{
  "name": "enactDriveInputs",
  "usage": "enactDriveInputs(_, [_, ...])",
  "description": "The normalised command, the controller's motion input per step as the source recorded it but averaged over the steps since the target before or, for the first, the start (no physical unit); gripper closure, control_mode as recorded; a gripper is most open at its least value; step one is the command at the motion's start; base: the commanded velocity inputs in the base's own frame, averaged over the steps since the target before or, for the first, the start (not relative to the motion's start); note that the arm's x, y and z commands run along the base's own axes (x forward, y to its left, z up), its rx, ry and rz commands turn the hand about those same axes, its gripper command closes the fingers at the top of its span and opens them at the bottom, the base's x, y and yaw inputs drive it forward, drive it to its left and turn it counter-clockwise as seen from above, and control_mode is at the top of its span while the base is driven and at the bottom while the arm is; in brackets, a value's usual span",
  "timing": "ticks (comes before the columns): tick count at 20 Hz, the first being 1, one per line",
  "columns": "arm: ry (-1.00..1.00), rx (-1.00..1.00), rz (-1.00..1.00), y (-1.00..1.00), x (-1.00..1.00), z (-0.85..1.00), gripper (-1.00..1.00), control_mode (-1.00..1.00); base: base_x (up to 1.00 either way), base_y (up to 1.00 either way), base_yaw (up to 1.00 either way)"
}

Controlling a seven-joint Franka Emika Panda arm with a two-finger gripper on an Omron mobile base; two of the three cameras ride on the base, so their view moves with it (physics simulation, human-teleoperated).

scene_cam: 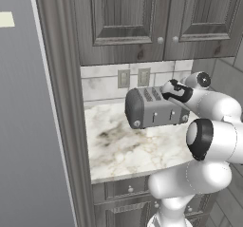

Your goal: Start the toaster. Once the lever pops up, take the bread to the plate on the dining counter.

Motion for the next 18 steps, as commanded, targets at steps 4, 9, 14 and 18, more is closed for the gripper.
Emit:
enactDriveInputs(4, [0.00,0.00,0.00,0.00,0.00,0.00,-1.00,-1.00,0.00,0.00,0.00])
enactDriveInputs(9, [0.00,0.00,0.00,0.00,0.00,0.00,-1.00,-1.00,0.00,0.00,0.00])
enactDriveInputs(14, [0.00,0.00,0.00,0.00,0.00,0.00,-1.00,-1.00,0.00,0.00,0.00])
enactDriveInputs(18, [0.00,0.00,0.00,0.00,0.00,0.00,-1.00,-1.00,0.00,0.00,0.00])
